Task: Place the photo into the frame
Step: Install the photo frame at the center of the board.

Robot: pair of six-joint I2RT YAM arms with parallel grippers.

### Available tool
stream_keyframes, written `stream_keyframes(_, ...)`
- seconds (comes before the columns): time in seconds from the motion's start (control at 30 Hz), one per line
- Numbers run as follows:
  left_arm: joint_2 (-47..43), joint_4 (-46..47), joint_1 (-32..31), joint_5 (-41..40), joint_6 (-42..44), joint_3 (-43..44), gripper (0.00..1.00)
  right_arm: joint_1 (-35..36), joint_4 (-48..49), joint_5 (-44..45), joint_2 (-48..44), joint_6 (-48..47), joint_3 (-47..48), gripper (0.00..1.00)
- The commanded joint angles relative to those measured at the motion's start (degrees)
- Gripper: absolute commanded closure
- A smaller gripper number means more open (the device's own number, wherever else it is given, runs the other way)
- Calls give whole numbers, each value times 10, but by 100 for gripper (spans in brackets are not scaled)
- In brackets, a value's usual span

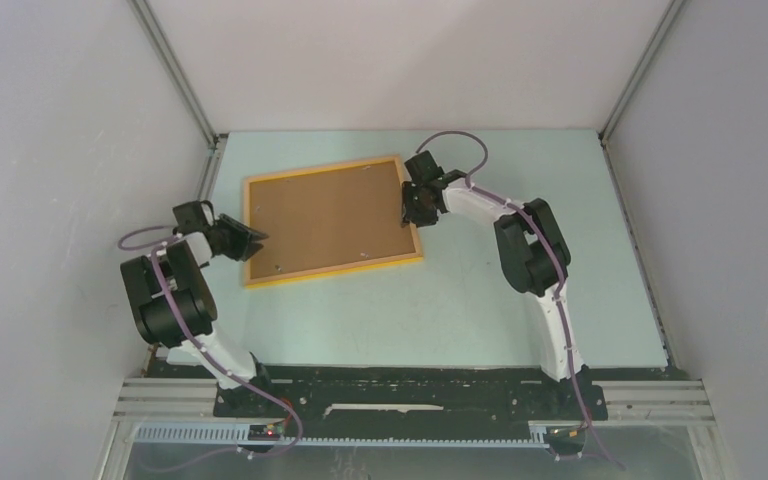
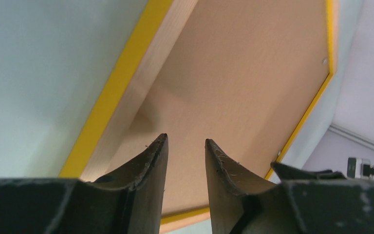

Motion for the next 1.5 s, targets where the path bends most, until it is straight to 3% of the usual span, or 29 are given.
stream_keyframes(0.0,-48,67,-22,45,-76,-84,60,-18,8,-43,-4,-18,23,51)
stream_keyframes(0.1,-90,114,-27,46,-96,-159,60,-35,11,-62,-1,-29,39,45)
stream_keyframes(0.23,-161,51,-27,25,-40,-178,53,-52,10,-56,-9,-38,28,43)
stream_keyframes(0.43,-269,-134,-39,-174,134,-45,24,-61,29,-79,-20,-29,-3,43)
stream_keyframes(0.57,-220,-184,-42,-254,190,34,14,-56,38,-94,-21,-32,-11,43)
stream_keyframes(0.67,-158,-193,-50,-260,205,80,7,-55,42,-111,-15,-38,-2,43)
stream_keyframes(1.03,115,-235,-114,-369,264,337,9,-55,16,-133,11,-41,33,43)
stream_keyframes(1.2,186,-243,-120,-359,256,410,14,-58,18,-144,13,-38,35,43)
stream_keyframes(1.47,272,-334,-142,-391,245,512,26,-60,16,-149,16,-36,40,44)
